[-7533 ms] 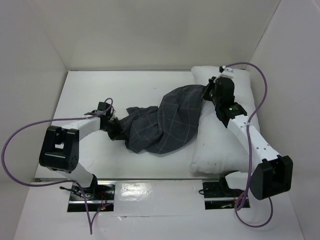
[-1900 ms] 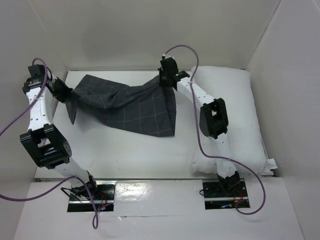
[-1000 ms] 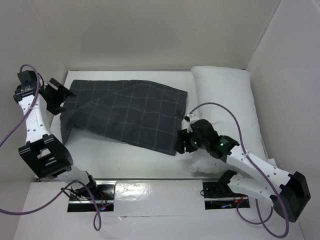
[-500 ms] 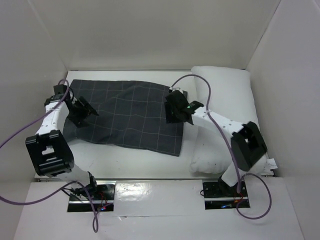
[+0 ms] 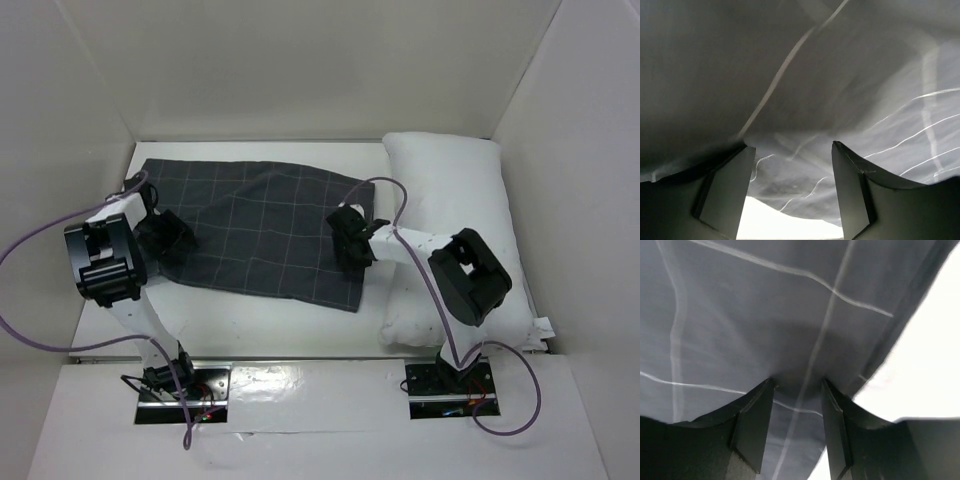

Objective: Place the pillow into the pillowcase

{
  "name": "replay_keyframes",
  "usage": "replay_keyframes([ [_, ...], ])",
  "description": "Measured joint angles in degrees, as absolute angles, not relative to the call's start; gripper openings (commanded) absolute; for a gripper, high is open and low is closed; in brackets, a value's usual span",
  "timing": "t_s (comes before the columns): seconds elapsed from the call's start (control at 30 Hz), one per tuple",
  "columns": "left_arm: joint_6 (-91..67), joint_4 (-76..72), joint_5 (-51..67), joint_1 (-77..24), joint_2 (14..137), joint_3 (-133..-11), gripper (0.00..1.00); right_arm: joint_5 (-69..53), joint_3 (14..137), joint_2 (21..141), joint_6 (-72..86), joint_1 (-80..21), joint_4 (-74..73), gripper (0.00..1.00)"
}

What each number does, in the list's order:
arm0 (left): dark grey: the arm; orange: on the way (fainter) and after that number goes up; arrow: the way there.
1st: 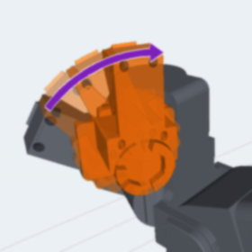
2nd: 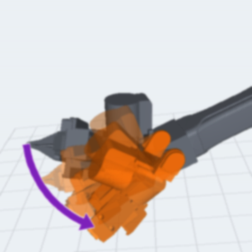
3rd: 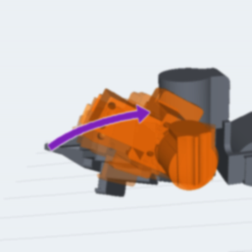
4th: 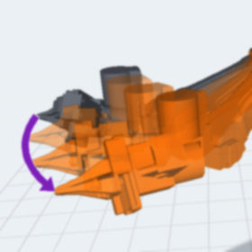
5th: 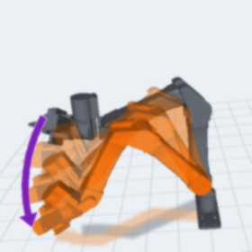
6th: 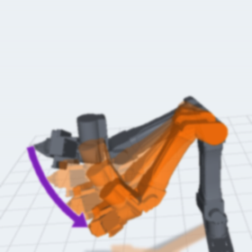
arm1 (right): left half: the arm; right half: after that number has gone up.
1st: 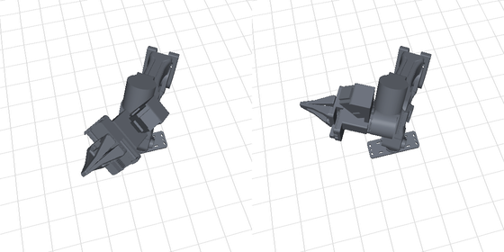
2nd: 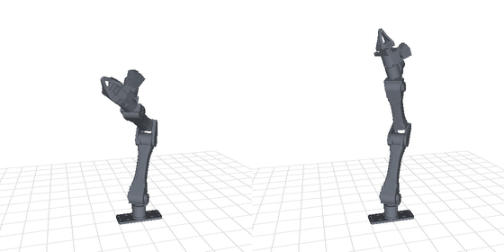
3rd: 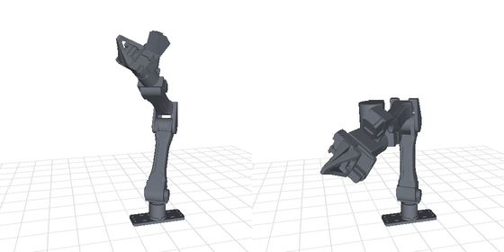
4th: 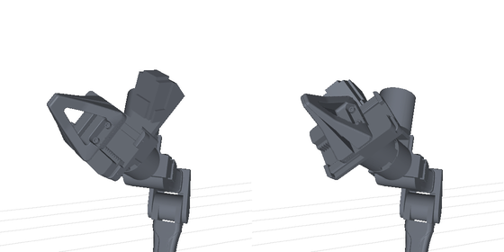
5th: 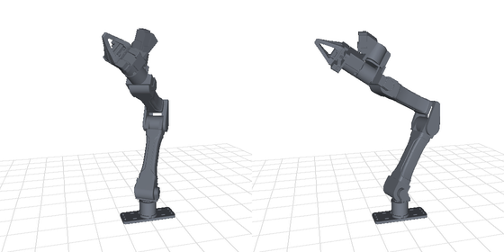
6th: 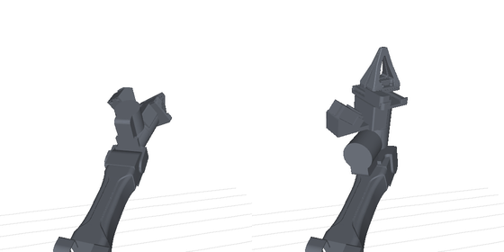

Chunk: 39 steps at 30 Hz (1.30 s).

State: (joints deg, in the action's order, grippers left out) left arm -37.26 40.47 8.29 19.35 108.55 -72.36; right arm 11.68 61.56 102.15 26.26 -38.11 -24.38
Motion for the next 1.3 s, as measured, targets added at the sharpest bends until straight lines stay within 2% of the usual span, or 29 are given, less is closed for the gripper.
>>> replay_keyframes([
  [0.13,-37.9,42.0,7.6,18.4,114.3,-80.9,0.73,13.1,61.0,102.4,27.2,-39.9,-22.1,0.49],
  [0.3,-36.8,45.9,4.0,16.8,124.2,-97.4,0.76,14.9,61.1,103.5,27.4,-44.8,-19.3,0.51],
  [0.4,-35.3,47.8,0.1,15.9,128.6,-106.8,0.78,15.8,66.0,107.9,27.4,-48.5,-18.6,0.51],
  [0.5,-34.3,49.4,-2.8,15.6,129.3,-112.0,0.83,16.1,76.2,115.2,26.9,-52.0,-18.3,0.51],
  [0.6,-33.5,50.4,-4.2,15.5,126.9,-114.2,0.84,15.9,85.1,121.6,26.1,-55.2,-17.5,0.53],
  [0.63,-33.2,50.7,-4.7,15.3,125.3,-114.2,0.84,16.1,86.4,122.3,25.8,-56.2,-17.3,0.58],
  [0.7,-32.8,51.5,-5.4,14.7,121.5,-113.6,0.84,16.5,86.1,122.0,25.7,-57.8,-17.4,0.77],
  [0.73,-32.3,51.4,-5.6,14.0,118.6,-112.9,0.84,17.0,85.3,121.4,25.7,-58.4,-17.5,0.80],
  [0.87,-29.8,50.0,-5.2,8.2,105.4,-107.5,0.85,19.4,78.9,114.1,25.0,-59.6,-22.4,0.87],
  [0.93,-28.3,49.3,-4.1,4.2,99.9,-105.5,0.83,21.2,76.4,107.9,24.8,-58.6,-26.1,0.87],
  [1.07,-25.6,47.6,-0.2,-4.5,93.9,-99.7,0.76,23.7,73.7,91.2,24.5,-52.6,-29.5,0.52],
  [1.1,-25.5,47.4,0.6,-6.5,93.6,-97.6,0.76,23.5,72.9,87.0,24.9,-50.0,-29.5,0.33],
  [1.2,-25.3,46.5,1.6,-12.4,95.0,-91.1,0.76,23.0,69.7,78.7,26.2,-43.1,-29.7,0.05],
  [1.23,-25.3,46.6,1.8,-15.0,96.3,-88.9,0.76,22.6,68.2,76.8,26.8,-40.8,-30.2,0.00],
  [1.3,-25.4,46.7,1.3,-20.0,99.6,-86.8,0.76,21.5,65.6,75.1,28.1,-38.1,-31.0,0.00],
])
